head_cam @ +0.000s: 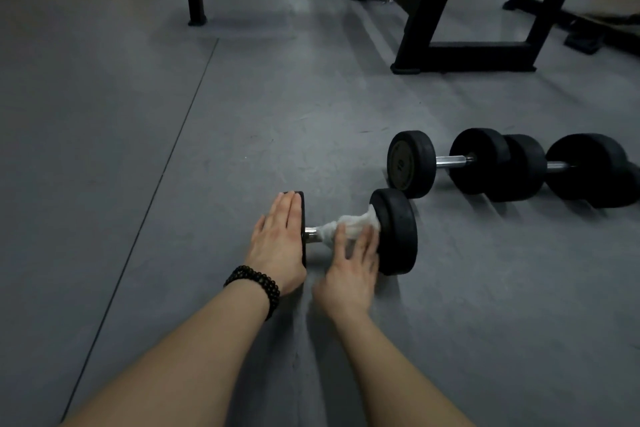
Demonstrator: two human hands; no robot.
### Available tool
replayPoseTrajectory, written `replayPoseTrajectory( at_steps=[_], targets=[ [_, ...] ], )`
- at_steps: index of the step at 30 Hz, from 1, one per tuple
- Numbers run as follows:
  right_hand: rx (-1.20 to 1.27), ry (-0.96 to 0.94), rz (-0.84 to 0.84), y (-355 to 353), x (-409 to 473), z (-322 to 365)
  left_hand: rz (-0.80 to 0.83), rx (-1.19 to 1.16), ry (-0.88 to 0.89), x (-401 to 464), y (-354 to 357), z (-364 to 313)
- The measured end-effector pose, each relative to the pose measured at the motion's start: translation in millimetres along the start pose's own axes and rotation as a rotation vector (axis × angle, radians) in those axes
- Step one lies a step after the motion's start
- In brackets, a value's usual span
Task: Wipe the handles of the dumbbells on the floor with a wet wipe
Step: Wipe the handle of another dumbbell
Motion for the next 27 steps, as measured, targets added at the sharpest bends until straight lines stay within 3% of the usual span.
replayPoseTrajectory(
  at_steps=[4,8,12,13,16,17,21,25,27],
  targets=[
    [-0.018,-0.263,0.095,6,-4,10,0.019,-0.004,-0.006,1,0,0],
    [0.02,0.004,-0.052,-10,9,-6,0.009,-0.001,-0.003,-1,-2,-1],
    [-0.076,-0.321,0.07,-4,9,29,0.009,-0.017,-0.018,-4,-2,-3],
    [-0.094,-0.326,0.05,-10,14,19,0.008,-0.013,-0.015,-4,-2,-2],
    [-0.105,-0.104,-0.117,-23,22,-11,-0.002,0.017,-0.01,-5,-1,-3],
    [-0.113,-0.095,-0.096,-20,20,-3,-0.004,0.018,-0.009,-7,-1,-4],
    [-0.124,-0.358,0.121,-1,11,28,0.002,0.021,-0.017,-10,-2,-5],
    [-0.087,-0.127,-0.135,-17,12,-11,0.017,0.036,-0.014,-8,-4,-4],
    [-0.103,-0.185,-0.022,-6,6,4,0.009,0.018,-0.025,-9,-3,-5]
  ],
)
Point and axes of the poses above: each hand's wrist, its own x-axis towards the middle knuckle, its own y-axis out of the palm, z = x × y, the point moved 4 cm from there along x, towards the middle knuckle, and after that the axes turned 13 degrees about x, right-handed, at the moved point
